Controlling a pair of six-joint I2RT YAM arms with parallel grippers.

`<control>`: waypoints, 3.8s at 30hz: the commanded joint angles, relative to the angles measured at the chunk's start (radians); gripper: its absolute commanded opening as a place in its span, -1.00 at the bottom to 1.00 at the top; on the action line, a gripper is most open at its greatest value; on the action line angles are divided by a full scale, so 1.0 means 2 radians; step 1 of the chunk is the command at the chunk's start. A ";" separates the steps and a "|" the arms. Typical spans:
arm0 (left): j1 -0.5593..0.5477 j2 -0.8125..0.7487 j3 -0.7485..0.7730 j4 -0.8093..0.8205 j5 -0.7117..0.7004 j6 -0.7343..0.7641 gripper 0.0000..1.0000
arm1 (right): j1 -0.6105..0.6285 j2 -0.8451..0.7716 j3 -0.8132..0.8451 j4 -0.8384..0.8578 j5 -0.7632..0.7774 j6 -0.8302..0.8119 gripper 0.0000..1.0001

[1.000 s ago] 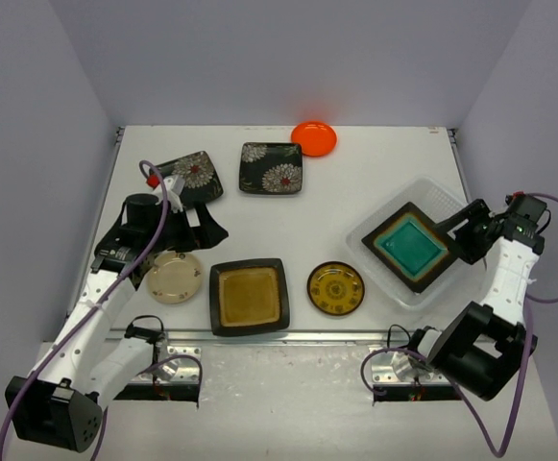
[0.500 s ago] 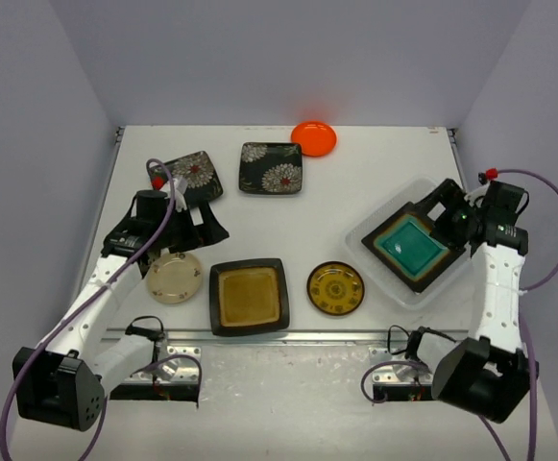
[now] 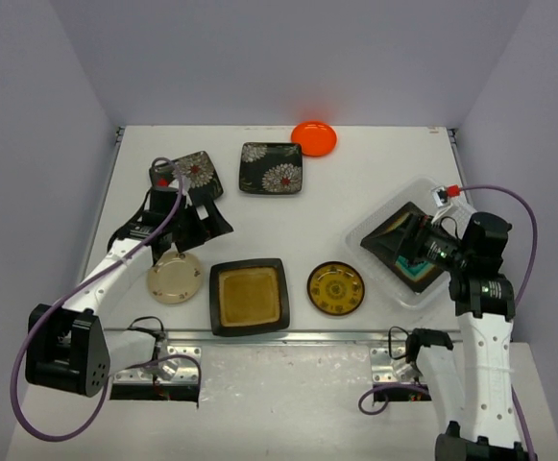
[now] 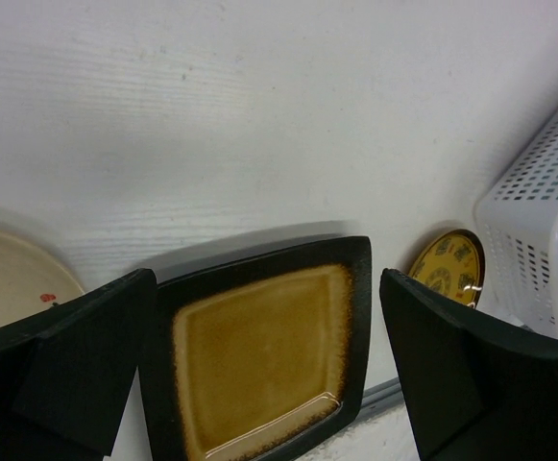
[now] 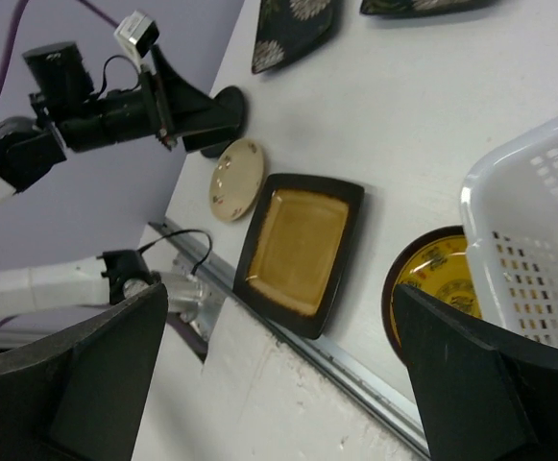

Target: Place the plates into the plastic bin on the countertop

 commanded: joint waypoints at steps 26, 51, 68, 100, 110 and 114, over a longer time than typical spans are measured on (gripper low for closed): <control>-0.008 -0.141 0.021 -0.065 -0.146 0.092 1.00 | 0.454 0.530 0.082 0.245 0.317 0.044 0.26; -0.009 -0.170 0.016 -0.060 -0.146 0.092 1.00 | 0.427 0.537 0.016 0.388 0.180 0.155 -1.00; -0.009 -0.180 0.016 -0.060 -0.152 0.091 1.00 | 0.309 0.363 -0.023 0.414 0.106 0.224 -1.00; -0.019 -0.153 0.018 -0.063 -0.146 0.091 1.00 | -0.315 0.230 0.067 0.058 -0.036 0.039 -1.00; -0.019 -0.145 0.020 -0.065 -0.147 0.090 1.00 | -0.303 0.252 0.064 0.001 0.094 -0.002 -1.00; -0.020 -0.152 0.019 -0.064 -0.149 0.090 1.00 | -0.299 0.253 0.048 0.012 0.139 0.007 -1.00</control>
